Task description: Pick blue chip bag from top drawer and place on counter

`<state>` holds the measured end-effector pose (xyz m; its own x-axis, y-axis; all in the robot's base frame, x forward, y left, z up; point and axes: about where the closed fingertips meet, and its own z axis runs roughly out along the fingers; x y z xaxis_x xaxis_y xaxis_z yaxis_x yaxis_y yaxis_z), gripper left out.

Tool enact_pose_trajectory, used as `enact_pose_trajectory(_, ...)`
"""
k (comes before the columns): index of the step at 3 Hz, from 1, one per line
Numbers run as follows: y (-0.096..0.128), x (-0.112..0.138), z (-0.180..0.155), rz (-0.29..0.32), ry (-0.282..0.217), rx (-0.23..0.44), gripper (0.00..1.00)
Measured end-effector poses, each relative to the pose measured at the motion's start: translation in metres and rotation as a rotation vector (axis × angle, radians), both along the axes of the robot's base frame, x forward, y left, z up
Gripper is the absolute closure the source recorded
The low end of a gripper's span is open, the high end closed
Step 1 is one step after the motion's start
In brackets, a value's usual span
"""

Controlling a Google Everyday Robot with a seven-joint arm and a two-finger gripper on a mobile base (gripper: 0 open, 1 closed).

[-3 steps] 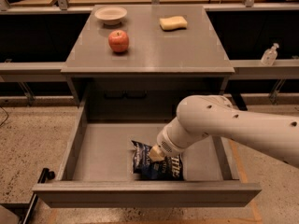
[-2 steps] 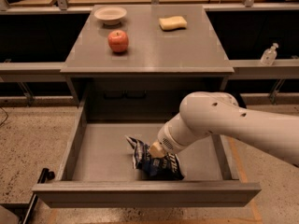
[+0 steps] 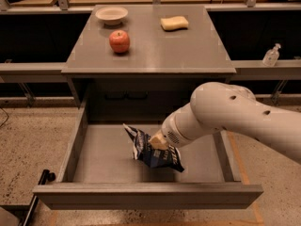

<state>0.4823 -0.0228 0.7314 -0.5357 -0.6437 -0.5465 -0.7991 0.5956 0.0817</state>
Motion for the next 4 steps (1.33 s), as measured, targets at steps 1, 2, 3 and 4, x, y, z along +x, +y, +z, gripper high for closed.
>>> enact_pose_trajectory(1,-0.001,0.003,0.026,0.003,-0.048,0.058,1.0)
enact_pose_trajectory(2,-0.008,0.011,0.063,0.017,-0.109,0.136,1.0)
enact_pose_trajectory(3,-0.024,0.029,0.106,0.041,-0.178,0.206,1.0)
enact_pose_trajectory(4,-0.043,0.06,0.156,0.063,-0.261,0.234,1.0)
